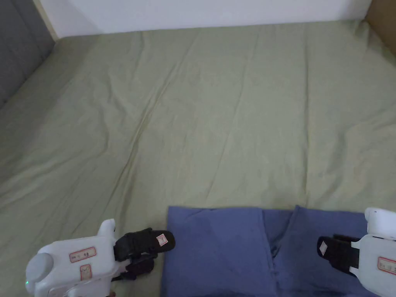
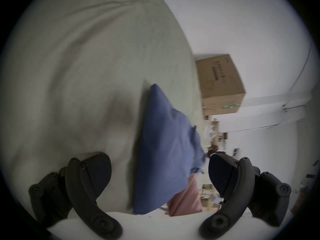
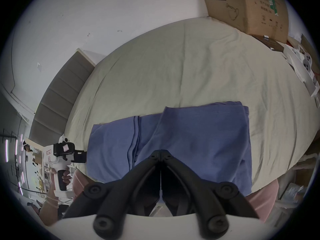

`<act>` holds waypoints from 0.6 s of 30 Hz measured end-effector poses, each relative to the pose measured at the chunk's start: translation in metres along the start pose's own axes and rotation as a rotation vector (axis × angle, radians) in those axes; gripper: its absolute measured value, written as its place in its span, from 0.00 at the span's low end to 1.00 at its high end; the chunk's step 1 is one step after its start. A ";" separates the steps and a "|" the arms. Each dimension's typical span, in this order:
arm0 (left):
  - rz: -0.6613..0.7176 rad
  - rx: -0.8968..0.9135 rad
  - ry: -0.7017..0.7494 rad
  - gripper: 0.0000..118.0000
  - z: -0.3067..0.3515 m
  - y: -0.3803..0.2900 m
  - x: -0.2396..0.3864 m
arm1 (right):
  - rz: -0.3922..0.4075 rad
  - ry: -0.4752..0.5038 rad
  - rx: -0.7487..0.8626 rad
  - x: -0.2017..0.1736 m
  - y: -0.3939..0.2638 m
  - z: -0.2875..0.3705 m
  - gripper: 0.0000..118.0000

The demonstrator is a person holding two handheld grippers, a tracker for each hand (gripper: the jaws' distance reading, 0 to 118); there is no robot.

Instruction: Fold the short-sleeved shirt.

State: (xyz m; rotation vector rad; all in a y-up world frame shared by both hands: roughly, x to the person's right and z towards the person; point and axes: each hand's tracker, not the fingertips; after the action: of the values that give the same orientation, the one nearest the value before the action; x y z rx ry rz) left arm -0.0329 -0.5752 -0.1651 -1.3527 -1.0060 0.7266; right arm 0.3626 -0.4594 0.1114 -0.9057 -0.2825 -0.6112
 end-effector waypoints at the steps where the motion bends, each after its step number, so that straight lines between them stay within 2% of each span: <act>1: 0.010 0.005 -0.053 0.97 -0.006 -0.002 0.005 | 0.009 -0.006 -0.004 -0.003 0.001 -0.002 0.00; 3: 0.056 -0.038 -0.080 0.93 -0.019 -0.001 0.003 | 0.016 -0.009 -0.013 -0.007 0.003 -0.006 0.00; 4: 0.058 -0.048 -0.066 0.71 -0.027 -0.002 0.001 | 0.018 -0.007 -0.017 -0.009 0.003 -0.008 0.00; 5: 0.032 -0.062 0.003 0.30 -0.034 -0.009 0.013 | 0.019 -0.007 -0.024 -0.012 0.004 -0.010 0.00; 6: -0.006 -0.071 0.129 0.07 -0.045 -0.013 0.015 | 0.022 -0.005 -0.030 -0.014 0.005 -0.012 0.00; 7: 0.004 -0.088 0.241 0.07 -0.051 -0.016 0.009 | 0.028 -0.002 -0.037 -0.017 0.005 -0.013 0.00; 8: 0.047 -0.056 0.074 0.07 -0.047 -0.014 0.006 | 0.035 0.002 -0.041 -0.020 0.005 -0.014 0.00; 9: 0.073 -0.048 0.029 0.07 -0.041 -0.010 0.010 | 0.044 0.005 -0.047 -0.023 0.005 -0.014 0.00; 11: -0.037 -0.055 0.116 0.08 -0.034 -0.011 0.023 | 0.071 0.004 -0.058 -0.028 0.005 -0.016 0.00; 12: -0.062 -0.080 0.111 0.08 -0.032 -0.011 0.027 | 0.077 0.001 -0.063 -0.030 0.006 -0.018 0.00; 15: -0.056 -0.062 0.121 0.08 -0.013 0.002 0.033 | 0.085 -0.003 -0.076 -0.033 0.008 -0.024 0.00; 16: -0.098 -0.052 0.138 0.08 -0.003 0.007 0.034 | 0.084 -0.003 -0.078 -0.034 0.008 -0.025 0.00; 18: -0.100 -0.013 0.222 0.08 0.024 0.023 0.023 | 0.087 0.002 -0.081 -0.035 0.009 -0.025 0.00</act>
State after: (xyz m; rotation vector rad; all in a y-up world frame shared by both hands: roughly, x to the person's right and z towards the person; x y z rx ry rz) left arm -0.0417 -0.5419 -0.1855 -1.3521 -0.8946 0.4839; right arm 0.3392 -0.4625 0.0737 -0.9903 -0.2170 -0.5461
